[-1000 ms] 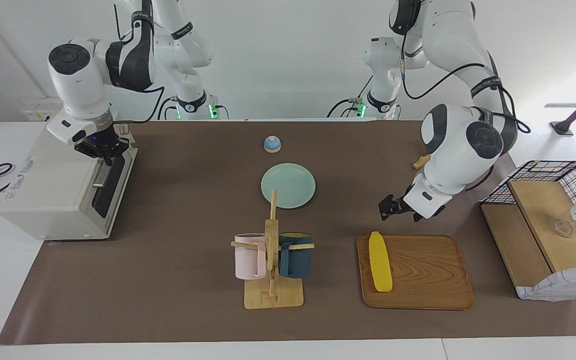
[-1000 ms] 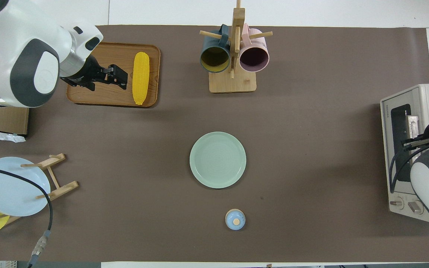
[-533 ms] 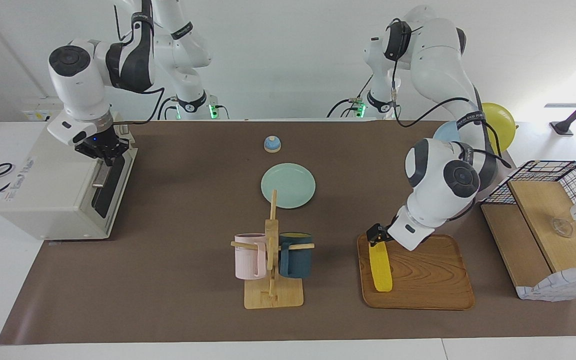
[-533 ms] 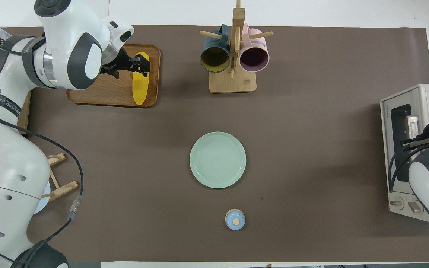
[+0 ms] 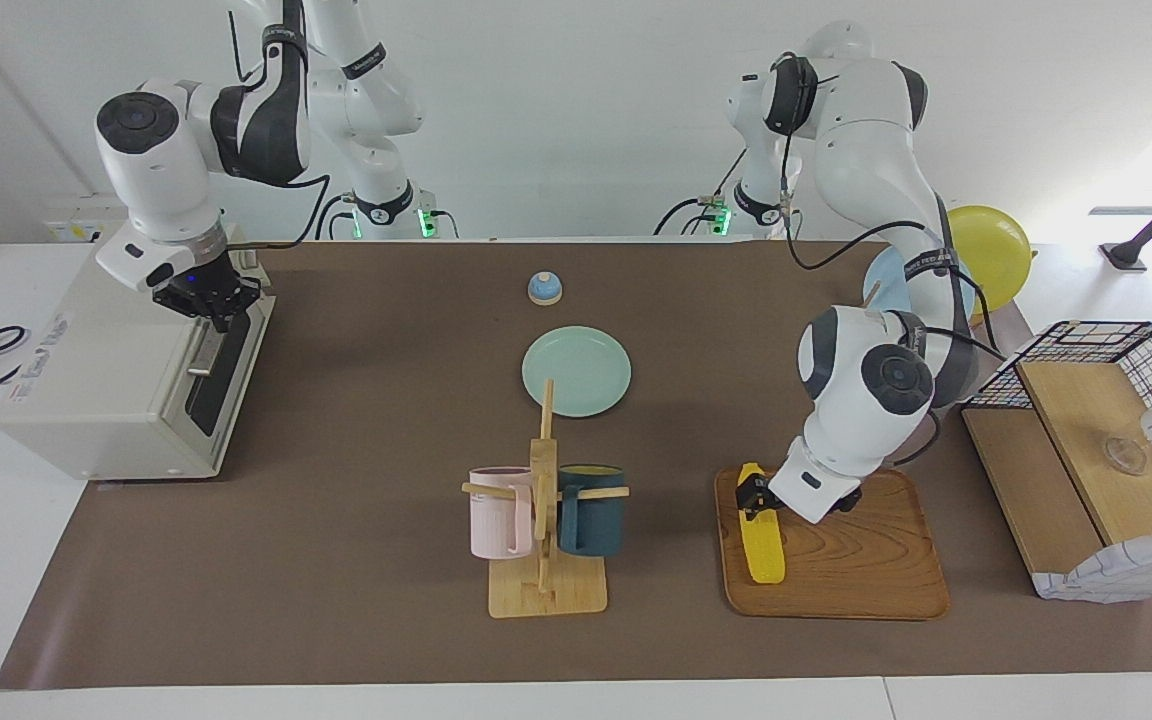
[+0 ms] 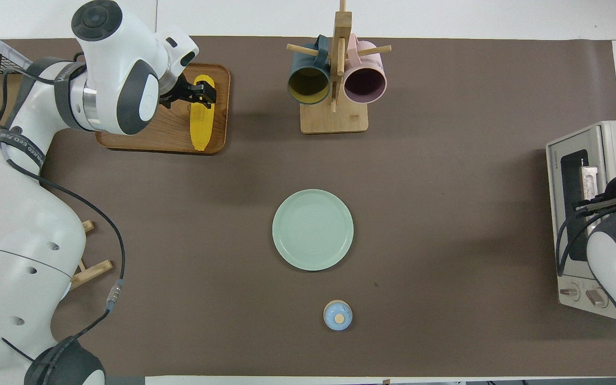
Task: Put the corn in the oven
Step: 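Grasp the corn with the left gripper while the right gripper reaches the oven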
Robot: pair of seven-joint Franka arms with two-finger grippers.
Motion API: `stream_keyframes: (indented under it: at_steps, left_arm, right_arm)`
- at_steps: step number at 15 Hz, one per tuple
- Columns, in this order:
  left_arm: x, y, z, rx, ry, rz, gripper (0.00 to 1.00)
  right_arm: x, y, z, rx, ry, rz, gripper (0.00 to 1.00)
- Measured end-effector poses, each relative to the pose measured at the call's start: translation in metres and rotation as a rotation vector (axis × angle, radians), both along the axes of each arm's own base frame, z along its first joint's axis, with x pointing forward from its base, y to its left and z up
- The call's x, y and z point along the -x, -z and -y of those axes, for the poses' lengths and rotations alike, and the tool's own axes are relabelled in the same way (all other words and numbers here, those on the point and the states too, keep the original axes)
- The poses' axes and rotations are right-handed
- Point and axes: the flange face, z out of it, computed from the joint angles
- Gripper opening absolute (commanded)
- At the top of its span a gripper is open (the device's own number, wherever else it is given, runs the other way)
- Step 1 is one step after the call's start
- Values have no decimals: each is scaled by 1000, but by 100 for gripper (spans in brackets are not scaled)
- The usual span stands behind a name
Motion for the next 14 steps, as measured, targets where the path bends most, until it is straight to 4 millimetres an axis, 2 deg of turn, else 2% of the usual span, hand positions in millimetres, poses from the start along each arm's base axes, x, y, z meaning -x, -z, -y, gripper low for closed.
stream_keyframes:
  at_steps: [3,6,9,11,12,13,14]
  left_arm:
    - [5,15,7,0,10,6,100]
    - [6,18,11,0,15,9,100]
    - [7,24,11,2,15,16,100]
    - [8,27,10,0,15,14,100]
    - [8,28,10,-1,14,12,95]
    - [8,28,9,-2,13,12,87]
    - [8,28,8,-2,12,13,72]
  right_arm:
    - [-1,4,-9,-33,18,1,0]
    - [-4,14,-27,-74,45,-8,0]
    - [-8,31,-49,-101,55,-28,0]
    - [-10,41,-57,-113,59,-38,0]
    - [-11,45,-59,-118,59,-41,0]
    - [-12,49,-61,-124,60,-43,0]
    - [-12,53,-63,-127,60,-44,0]
